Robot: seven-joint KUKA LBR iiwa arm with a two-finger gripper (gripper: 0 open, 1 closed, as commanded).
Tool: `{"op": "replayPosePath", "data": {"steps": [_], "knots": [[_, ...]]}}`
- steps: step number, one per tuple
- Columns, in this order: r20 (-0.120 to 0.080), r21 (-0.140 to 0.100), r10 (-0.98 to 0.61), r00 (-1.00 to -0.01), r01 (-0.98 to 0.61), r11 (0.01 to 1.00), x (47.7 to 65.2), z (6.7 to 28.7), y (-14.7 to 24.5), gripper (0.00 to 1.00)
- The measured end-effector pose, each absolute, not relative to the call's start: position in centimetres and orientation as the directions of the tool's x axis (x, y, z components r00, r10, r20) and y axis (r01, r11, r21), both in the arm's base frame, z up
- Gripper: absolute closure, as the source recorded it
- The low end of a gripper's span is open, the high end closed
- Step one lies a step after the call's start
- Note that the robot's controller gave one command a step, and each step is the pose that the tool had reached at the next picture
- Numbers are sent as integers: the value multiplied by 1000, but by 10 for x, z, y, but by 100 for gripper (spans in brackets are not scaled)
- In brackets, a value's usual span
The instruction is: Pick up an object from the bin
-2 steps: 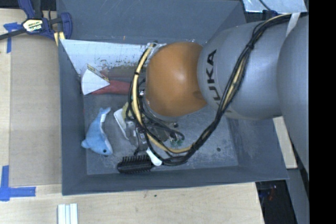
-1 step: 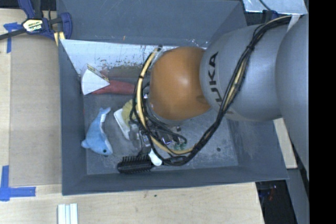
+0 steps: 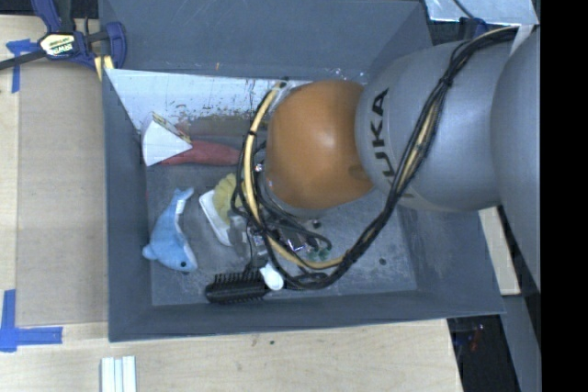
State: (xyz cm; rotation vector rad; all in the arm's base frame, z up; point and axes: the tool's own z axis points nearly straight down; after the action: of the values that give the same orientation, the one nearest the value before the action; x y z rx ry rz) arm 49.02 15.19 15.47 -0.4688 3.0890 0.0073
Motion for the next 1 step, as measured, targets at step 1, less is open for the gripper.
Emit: {"op": "replayPosePath", "data": {"steps": [1], "knots": [[-29, 0, -418, -908, -418, 908, 541, 74, 156, 100]]}}
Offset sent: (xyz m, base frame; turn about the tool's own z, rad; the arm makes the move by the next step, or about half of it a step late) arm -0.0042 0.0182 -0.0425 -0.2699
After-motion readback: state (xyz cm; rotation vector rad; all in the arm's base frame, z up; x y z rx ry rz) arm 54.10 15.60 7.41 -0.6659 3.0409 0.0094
